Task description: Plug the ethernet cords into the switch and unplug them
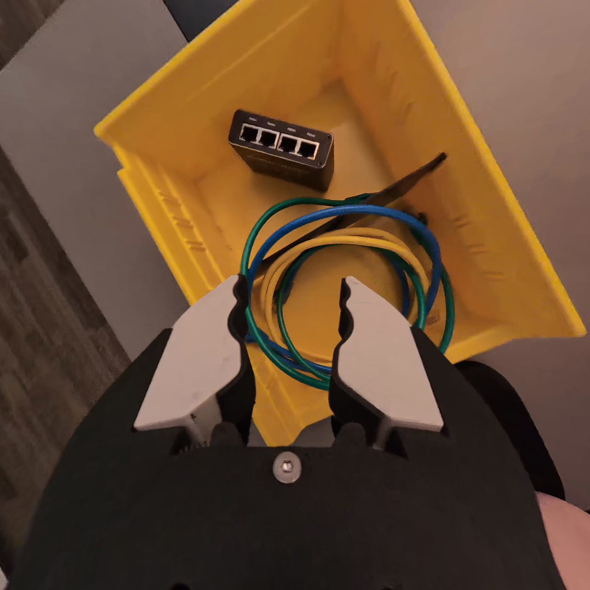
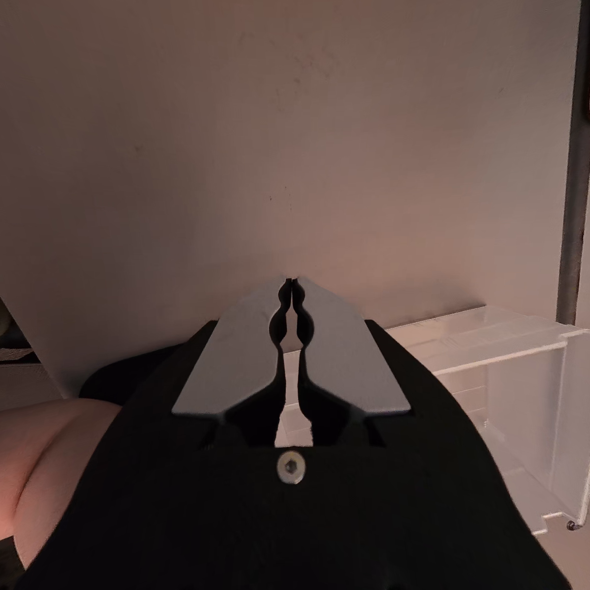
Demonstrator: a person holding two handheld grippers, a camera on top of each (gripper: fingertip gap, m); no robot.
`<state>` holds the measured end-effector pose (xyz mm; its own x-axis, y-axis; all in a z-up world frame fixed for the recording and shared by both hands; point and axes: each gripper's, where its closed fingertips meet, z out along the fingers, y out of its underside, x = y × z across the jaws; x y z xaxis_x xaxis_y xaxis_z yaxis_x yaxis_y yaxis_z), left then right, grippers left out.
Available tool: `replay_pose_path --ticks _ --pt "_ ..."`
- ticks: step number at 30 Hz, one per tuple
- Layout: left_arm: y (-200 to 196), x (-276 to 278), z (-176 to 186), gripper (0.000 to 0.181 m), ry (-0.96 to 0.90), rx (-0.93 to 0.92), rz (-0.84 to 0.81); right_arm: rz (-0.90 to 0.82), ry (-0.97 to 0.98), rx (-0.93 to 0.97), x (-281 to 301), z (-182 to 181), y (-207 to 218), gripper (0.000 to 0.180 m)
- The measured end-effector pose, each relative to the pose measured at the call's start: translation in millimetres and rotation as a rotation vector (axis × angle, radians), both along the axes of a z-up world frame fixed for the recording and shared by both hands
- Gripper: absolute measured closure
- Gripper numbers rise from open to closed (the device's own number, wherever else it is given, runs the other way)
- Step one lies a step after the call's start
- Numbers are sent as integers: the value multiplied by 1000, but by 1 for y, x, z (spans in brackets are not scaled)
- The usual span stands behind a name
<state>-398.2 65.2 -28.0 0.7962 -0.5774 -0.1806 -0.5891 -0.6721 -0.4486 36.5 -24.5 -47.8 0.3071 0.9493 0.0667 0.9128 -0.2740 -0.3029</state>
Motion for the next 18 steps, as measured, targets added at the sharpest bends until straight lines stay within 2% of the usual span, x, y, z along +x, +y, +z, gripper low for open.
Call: replay_pose_path --ticks 2,5,8,10,15,18 --pt "7 -3 -10 128 17 -25 13 -4 -6 -2 0 -1 1 179" --pt "11 -26 -29 130 150 -96 112 -4 -13 -11 1 -4 1 179" --pt "14 -37 -41 134 221 -121 131 -9 -19 -13 2 -5 1 179" --pt "15 -33 -41 135 207 -123 110 -11 -17 -15 3 -4 0 179" --pt "28 -8 -21 142 154 21 -6 -15 -18 -15 5 -4 1 179" --pt "35 6 -21 146 142 80 -99 -12 -20 -21 5 -6 0 179"
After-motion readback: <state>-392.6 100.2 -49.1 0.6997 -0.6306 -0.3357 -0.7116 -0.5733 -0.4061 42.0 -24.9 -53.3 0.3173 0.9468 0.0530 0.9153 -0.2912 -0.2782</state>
